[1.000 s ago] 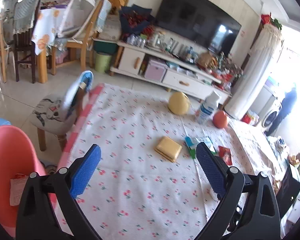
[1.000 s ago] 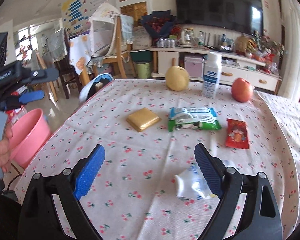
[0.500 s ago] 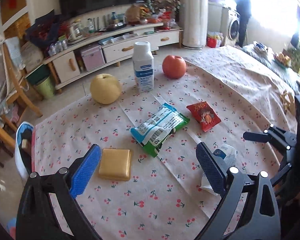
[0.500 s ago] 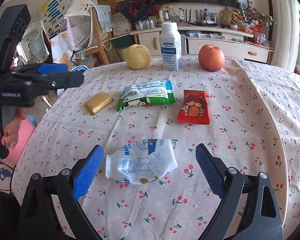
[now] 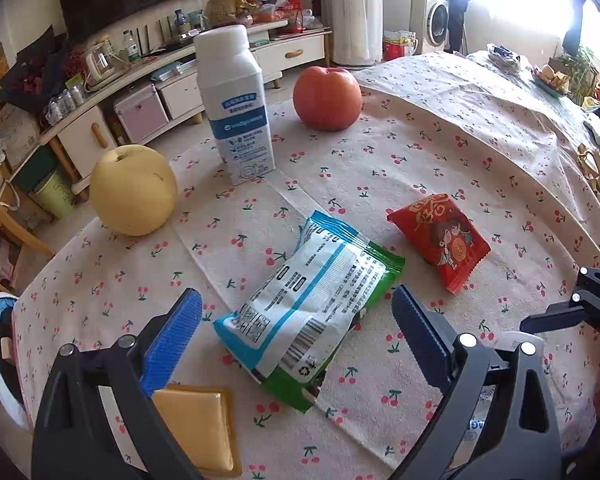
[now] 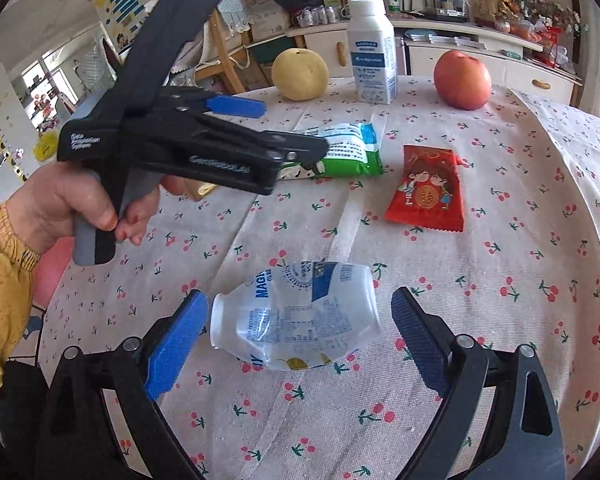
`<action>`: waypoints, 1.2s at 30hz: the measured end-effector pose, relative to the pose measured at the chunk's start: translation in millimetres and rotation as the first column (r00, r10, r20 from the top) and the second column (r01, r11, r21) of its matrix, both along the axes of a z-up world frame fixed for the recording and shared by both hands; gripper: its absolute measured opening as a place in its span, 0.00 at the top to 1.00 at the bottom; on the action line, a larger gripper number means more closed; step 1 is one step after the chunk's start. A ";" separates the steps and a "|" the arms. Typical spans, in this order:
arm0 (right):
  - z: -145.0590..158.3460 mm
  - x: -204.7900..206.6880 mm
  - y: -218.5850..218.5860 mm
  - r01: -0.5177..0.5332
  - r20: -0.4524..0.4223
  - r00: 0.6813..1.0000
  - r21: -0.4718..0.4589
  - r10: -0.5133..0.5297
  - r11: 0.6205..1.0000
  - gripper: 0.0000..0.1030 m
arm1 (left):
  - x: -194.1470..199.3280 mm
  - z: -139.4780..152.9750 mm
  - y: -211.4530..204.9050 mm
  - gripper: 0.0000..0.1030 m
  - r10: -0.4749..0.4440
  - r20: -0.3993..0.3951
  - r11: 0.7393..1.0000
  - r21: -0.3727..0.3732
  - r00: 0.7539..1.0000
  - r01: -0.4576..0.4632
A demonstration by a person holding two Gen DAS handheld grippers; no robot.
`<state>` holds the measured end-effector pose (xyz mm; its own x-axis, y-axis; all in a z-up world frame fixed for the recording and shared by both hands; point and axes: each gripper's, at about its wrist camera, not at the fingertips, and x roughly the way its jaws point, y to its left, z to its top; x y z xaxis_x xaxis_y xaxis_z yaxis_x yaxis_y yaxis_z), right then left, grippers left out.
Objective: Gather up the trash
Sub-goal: 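Grasp the green-white packet with the left gripper while the right grasps the crumpled white bottle, then lift the green-white packet with the left gripper while the right holds the white bottle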
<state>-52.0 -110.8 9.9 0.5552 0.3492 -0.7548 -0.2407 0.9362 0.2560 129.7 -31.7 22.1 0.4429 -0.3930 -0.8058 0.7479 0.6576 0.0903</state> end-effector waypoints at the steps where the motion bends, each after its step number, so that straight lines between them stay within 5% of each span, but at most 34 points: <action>1: -0.9 -0.3 3.2 -0.007 0.004 1.000 -0.014 0.007 1.000 0.11 | 0.7 -3.5 -4.2 0.07 -0.009 -0.003 1.000 0.008 1.000 0.009; 10: -12.1 7.7 17.4 -0.028 0.006 1.000 -0.107 0.029 0.994 0.09 | 3.0 -26.9 -24.5 0.08 -0.046 -0.033 0.998 0.045 0.998 0.047; 13: -12.6 10.3 18.8 -0.033 0.009 0.999 -0.111 0.034 0.993 0.09 | 2.6 -24.1 -20.5 0.21 -0.031 -0.033 0.999 0.017 0.999 0.031; 22: -13.2 13.0 20.1 -0.044 0.024 0.999 -0.141 0.047 0.989 0.10 | -3.0 -19.3 -4.0 0.50 0.073 -0.043 0.997 -0.035 0.996 -0.075; 29: -8.8 6.7 19.8 -0.045 0.038 0.998 -0.134 0.051 0.990 0.10 | -15.1 -16.7 11.6 0.55 0.182 -0.059 0.979 -0.082 0.982 -0.186; 36: -3.6 2.4 13.3 -0.036 0.044 0.998 -0.093 0.041 0.995 0.10 | -30.1 -13.5 46.8 0.57 0.324 -0.091 0.934 -0.128 0.942 -0.333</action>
<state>-49.6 -97.5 6.3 0.5771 0.3008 -0.7592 -0.2865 0.9452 0.1567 99.6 15.1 8.7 0.5133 -0.3455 -0.7856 0.4891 0.8700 -0.0631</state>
